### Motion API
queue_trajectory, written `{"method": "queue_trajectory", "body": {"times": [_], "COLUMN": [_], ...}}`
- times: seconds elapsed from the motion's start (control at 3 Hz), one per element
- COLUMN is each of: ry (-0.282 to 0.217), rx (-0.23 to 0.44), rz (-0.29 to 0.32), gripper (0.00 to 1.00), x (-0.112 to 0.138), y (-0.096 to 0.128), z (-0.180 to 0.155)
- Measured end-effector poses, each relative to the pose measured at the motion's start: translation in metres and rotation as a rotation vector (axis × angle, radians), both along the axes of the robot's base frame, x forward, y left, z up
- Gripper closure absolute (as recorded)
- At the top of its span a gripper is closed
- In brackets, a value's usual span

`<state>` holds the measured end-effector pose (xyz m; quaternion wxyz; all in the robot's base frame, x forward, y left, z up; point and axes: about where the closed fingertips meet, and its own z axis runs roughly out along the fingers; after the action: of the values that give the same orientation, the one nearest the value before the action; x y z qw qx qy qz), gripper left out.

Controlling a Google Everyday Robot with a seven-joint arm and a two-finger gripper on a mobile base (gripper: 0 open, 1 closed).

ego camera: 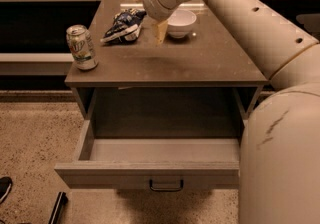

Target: Place blue chip bag into top drawer

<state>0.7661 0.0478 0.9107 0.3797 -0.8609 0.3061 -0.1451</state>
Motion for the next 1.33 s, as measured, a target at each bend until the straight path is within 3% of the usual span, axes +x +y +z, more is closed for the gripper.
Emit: {"method": "queue_trajectory", "body": {"times": [0.33,0.67,1.33], "ry": [0.02,0.05,0.088], "rx": [0.032,0.062,0.054], "rz": [0.011,0.001,-0.015], "gripper": [0.0,0.23,0.23], "x": [0.015,0.038,0.055], "y": [0.02,0.032,0.035], "z": [-0.008,-0.019,-0.041]}}
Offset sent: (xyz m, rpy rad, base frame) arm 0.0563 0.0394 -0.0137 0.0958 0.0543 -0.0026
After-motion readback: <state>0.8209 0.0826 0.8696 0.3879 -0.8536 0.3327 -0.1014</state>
